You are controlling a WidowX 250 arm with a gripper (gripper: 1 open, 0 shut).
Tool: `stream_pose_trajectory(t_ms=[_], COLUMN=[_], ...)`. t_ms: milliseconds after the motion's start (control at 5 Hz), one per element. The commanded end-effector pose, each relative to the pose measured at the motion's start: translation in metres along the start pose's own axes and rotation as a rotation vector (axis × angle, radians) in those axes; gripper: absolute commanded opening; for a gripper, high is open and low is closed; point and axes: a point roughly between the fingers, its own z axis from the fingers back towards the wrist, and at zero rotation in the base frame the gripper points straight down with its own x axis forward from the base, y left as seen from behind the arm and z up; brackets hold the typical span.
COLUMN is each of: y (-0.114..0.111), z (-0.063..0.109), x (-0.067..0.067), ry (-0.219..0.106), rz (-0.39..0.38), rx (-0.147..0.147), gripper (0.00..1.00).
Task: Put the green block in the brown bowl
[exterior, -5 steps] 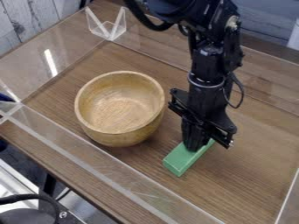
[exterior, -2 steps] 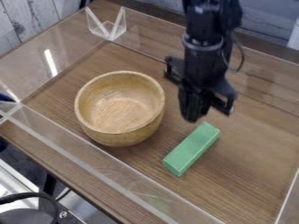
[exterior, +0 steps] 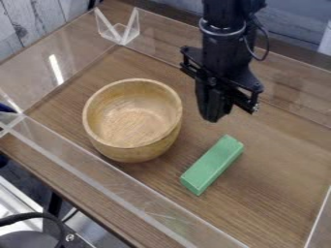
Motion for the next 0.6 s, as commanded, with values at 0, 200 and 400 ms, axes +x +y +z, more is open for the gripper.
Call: stream_pose_trajectory(t_ms=[0,200,400], y=[-0.001,-0.002,-0.003], z=[0.008,0.001,-0.007], x=[0.005,0.005,0.005], ry=[-0.046,-0.039,-0.027], rz=[-0.004,-0.009,-0.009], rx=[-0.001,-0.005,-0.012], gripper=[1.0,1.0,1.0])
